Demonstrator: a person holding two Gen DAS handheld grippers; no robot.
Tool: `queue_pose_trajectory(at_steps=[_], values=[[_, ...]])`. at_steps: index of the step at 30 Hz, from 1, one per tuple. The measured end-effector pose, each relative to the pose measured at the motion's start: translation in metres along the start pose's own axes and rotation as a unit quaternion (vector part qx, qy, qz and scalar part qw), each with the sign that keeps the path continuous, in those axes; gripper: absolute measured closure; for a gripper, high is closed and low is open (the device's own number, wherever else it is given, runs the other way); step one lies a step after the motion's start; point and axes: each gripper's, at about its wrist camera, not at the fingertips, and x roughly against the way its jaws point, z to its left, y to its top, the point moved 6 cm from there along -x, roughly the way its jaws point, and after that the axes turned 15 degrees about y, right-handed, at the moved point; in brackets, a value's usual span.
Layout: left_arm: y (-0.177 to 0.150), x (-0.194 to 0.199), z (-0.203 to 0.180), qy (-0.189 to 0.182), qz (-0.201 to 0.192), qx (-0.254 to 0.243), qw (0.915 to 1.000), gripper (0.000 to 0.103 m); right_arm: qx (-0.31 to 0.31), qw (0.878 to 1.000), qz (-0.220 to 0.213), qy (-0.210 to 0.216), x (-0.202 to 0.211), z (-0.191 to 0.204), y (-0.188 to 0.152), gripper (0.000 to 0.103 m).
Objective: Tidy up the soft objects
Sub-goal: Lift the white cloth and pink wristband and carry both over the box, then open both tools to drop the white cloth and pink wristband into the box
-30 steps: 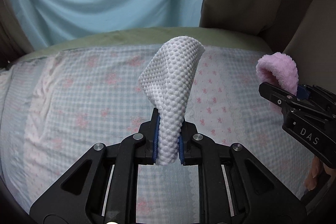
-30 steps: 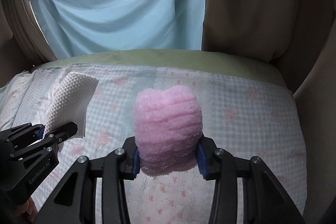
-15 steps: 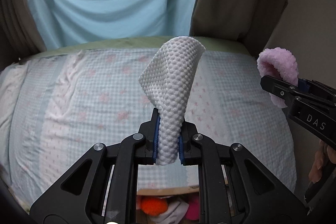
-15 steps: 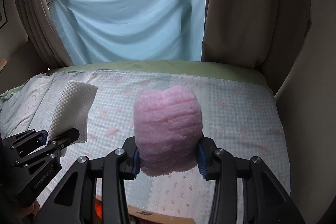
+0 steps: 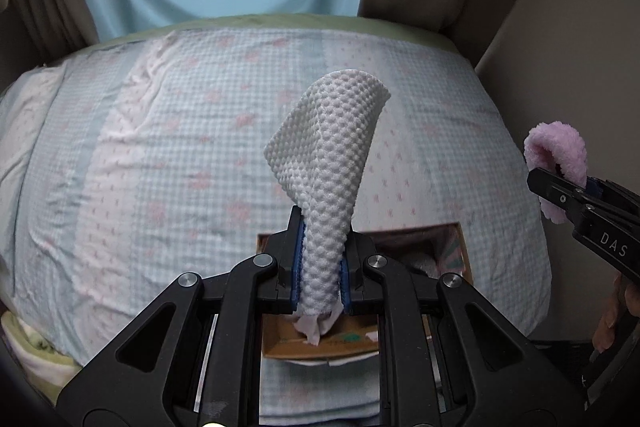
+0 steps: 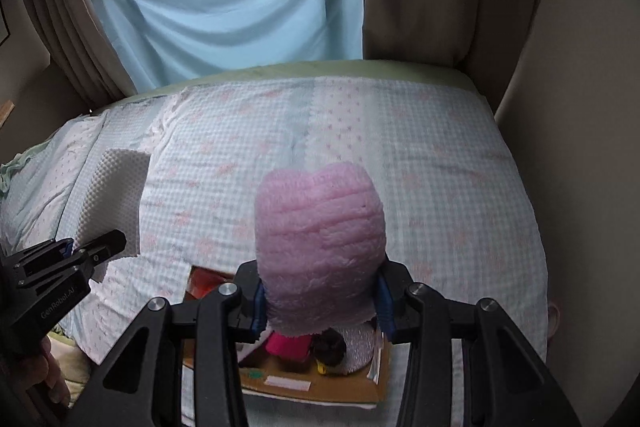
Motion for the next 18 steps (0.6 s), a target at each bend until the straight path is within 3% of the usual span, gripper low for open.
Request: queue_pose_trajectory(at_steps=[8,18], values=[[-0.066,-0.021,-0.023,-0.012,0.059,-0.048,0.9971,0.091,-0.039,0.998,0.054,0.002,-0.017,-0.007,-0.074,0.064],[-0.108,-0.071,-0.094,-0.042,0.127,-0.127,0.9829,0.091,-0.075,0.991,0.115,0.000,-0.060,-0.030,-0.116,0.064]])
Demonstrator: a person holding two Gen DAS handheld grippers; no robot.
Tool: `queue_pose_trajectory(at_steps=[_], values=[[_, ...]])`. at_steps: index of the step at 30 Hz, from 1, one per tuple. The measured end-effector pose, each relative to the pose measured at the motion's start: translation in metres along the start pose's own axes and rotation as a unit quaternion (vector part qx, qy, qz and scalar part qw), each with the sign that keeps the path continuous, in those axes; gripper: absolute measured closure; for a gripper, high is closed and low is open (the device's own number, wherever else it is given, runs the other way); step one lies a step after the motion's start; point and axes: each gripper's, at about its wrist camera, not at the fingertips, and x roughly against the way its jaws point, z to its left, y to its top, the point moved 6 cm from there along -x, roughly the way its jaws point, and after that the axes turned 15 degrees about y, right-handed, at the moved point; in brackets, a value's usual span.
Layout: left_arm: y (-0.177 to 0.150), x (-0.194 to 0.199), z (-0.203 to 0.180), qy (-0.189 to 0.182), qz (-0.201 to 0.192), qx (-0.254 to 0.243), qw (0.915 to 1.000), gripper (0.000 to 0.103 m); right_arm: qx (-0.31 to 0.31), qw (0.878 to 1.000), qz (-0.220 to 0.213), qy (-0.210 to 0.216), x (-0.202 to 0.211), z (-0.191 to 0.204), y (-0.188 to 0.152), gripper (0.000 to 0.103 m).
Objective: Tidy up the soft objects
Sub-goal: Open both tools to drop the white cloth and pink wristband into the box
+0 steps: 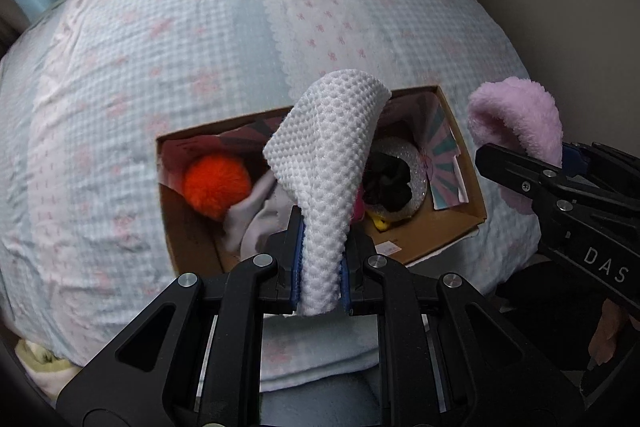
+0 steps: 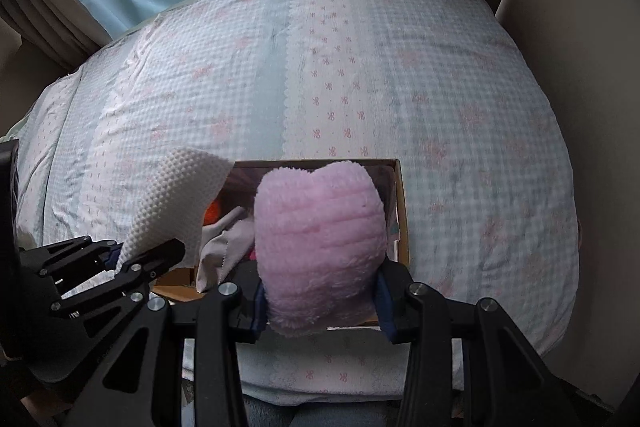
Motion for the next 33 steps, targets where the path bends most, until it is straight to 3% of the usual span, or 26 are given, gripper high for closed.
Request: queue_pose_trajectory(at_steps=[7,12,15,16,17,18,19,20,21,33], values=[[-0.014,-0.058,-0.031,0.006,0.043,-0.069,0.9966,0.091,-0.037,0.998,0.048,0.004,-0.047,-0.025,-0.003,0.064],[-0.010,-0.091,-0.022,0.024,0.057,-0.064,0.9960,0.091,-0.065,0.995,0.069,0.020,-0.076,-0.042,0.003,0.064],[-0.011,-0.098,-0.024,0.033,0.052,-0.092,0.9939,0.088,-0.058,0.995,0.077,0.023,-0.090,-0.044,0.007,0.060],[-0.010,-0.098,-0.025,0.034,0.046,-0.101,0.9933,0.073,-0.059,0.995,0.075,0.025,-0.092,-0.045,0.008,0.057],[-0.010,-0.099,-0.025,0.037,0.044,-0.107,0.9925,0.034,-0.063,0.995,0.070,0.034,-0.094,-0.045,0.010,0.048],[-0.009,-0.100,-0.024,0.040,0.046,-0.110,0.9920,0.009,-0.068,0.994,0.069,0.042,-0.096,-0.046,0.011,0.029],[-0.008,-0.101,-0.022,0.042,0.046,-0.109,0.9921,0.000,-0.073,0.994,0.069,0.043,-0.097,-0.047,0.012,0.018],[-0.007,-0.100,-0.020,0.039,0.043,-0.104,0.9928,0.000,-0.076,0.994,0.067,0.040,-0.097,-0.049,0.013,0.003],[-0.006,-0.097,-0.018,0.030,0.035,-0.098,0.9941,0.000,-0.078,0.994,0.067,0.037,-0.097,-0.051,0.014,0.001],[0.000,-0.093,-0.004,0.033,0.047,-0.073,0.9957,0.000,-0.093,0.993,0.066,0.039,-0.092,-0.058,0.016,0.001]])
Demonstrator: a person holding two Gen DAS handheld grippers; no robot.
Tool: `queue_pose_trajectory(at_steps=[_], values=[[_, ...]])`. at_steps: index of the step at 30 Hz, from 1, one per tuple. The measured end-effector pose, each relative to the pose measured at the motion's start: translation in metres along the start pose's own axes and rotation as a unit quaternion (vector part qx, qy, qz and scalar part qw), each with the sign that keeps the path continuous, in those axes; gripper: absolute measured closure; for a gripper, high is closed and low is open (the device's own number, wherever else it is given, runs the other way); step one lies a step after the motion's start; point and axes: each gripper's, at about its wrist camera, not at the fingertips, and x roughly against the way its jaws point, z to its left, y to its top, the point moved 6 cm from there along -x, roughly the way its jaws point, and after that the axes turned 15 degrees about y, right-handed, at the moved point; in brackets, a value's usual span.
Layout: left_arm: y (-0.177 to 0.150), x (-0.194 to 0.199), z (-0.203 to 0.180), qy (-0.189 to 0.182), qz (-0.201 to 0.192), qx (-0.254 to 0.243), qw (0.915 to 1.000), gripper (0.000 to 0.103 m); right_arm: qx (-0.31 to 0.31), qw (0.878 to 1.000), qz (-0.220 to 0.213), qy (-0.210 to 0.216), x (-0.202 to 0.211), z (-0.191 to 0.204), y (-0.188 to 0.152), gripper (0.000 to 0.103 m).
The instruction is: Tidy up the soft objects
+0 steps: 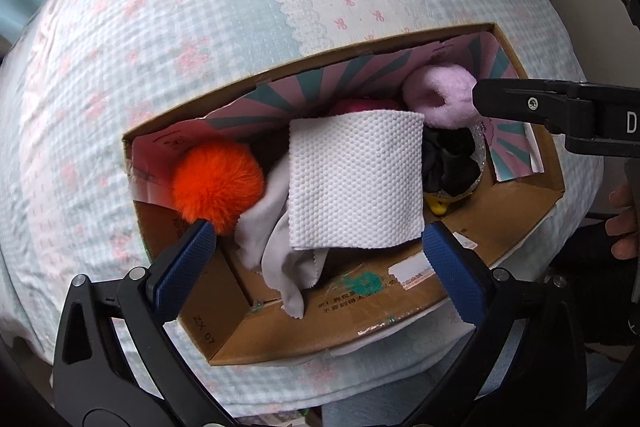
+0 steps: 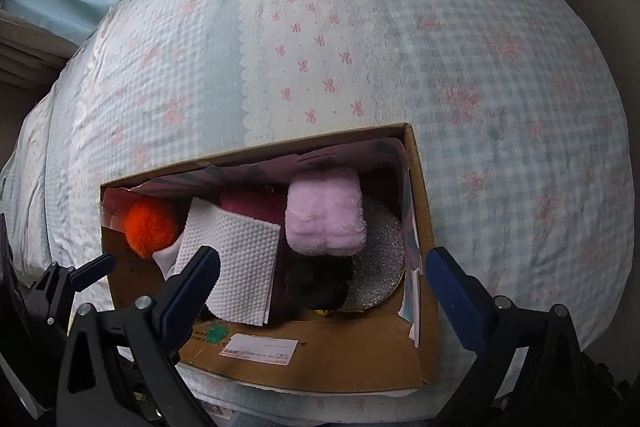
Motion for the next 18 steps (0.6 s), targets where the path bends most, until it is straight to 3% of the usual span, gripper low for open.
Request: queue_pose_trajectory(at_steps=[7,11,15,18], values=[[0.001,0.031,0.019,0.013,-0.004,0.045,0.9989,0.000,0.029,1.000,-0.007,-0.002,0.024,0.018,0.000,0.001],[0.002,0.066,0.038,0.024,-0.017,0.075,0.9967,0.000,0.055,0.998,-0.030,-0.001,0.059,0.040,0.000,0.001],[0.005,0.115,0.065,0.036,-0.058,0.121,0.9903,0.000,0.081,0.995,-0.061,-0.001,0.104,0.065,0.005,0.001],[0.008,0.163,0.090,0.046,-0.107,0.161,0.9801,0.000,0.112,0.989,-0.096,-0.015,0.146,0.089,0.008,0.001]])
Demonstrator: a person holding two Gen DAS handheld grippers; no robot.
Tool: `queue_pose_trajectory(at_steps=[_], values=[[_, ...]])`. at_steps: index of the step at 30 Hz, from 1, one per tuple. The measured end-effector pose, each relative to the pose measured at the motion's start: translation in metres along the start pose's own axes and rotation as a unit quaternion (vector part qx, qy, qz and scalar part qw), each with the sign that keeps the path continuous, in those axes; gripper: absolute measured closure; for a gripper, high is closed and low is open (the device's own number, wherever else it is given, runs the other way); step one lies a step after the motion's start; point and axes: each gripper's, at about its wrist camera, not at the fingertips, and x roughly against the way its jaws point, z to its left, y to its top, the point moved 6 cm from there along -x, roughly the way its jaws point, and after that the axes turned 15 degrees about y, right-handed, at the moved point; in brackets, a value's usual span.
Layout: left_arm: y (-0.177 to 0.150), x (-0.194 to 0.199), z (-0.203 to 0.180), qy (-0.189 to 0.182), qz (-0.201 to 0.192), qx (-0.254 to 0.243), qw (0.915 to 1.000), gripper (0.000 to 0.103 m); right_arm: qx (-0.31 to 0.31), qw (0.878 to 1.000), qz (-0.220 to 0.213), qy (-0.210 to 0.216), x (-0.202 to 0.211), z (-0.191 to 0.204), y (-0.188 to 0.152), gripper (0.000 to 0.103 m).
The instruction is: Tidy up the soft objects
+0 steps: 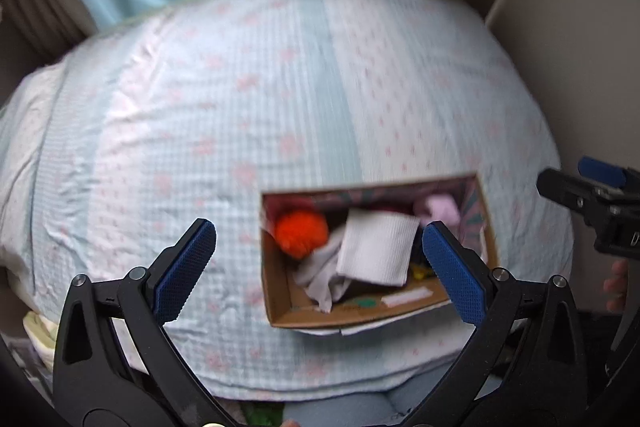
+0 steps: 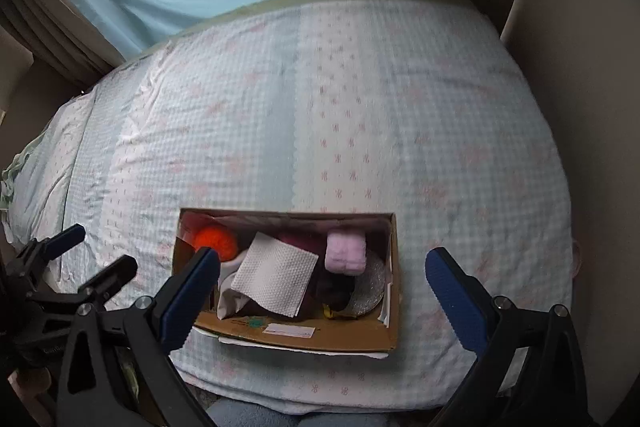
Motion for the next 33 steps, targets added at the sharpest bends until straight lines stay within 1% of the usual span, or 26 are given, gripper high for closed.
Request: queue_pose_trajectory(at_steps=[3,6,10,13,16,20,28,33], values=[[0.018,0.042,0.019,-0.006,-0.048,0.031,0.9984,0.000,0.032,0.998,-0.044,-0.014,0.043,0.019,0.015,0.001],[0.035,0.078,0.034,0.003,-0.088,0.044,0.9951,0.000,0.049,0.995,-0.084,-0.026,0.080,0.035,0.024,0.001],[0.045,0.120,0.046,0.016,-0.142,0.059,0.9879,0.000,0.062,0.990,-0.124,-0.032,0.115,0.049,0.031,0.001],[0.049,0.146,0.055,0.018,-0.174,0.072,0.9820,0.000,0.066,0.987,-0.146,-0.034,0.132,0.054,0.034,0.001],[0.050,0.164,0.060,0.019,-0.194,0.083,0.9772,0.000,0.068,0.983,-0.166,-0.041,0.147,0.056,0.033,0.001],[0.048,0.177,0.064,0.025,-0.217,0.091,0.9717,0.000,0.073,0.978,-0.185,-0.055,0.158,0.057,0.032,0.001],[0.045,0.179,0.058,0.036,-0.226,0.093,0.9691,0.000,0.070,0.976,-0.198,-0.064,0.164,0.053,0.030,0.001],[0.043,0.179,0.055,0.035,-0.227,0.094,0.9687,0.000,0.071,0.975,-0.201,-0.065,0.166,0.052,0.030,0.001]])
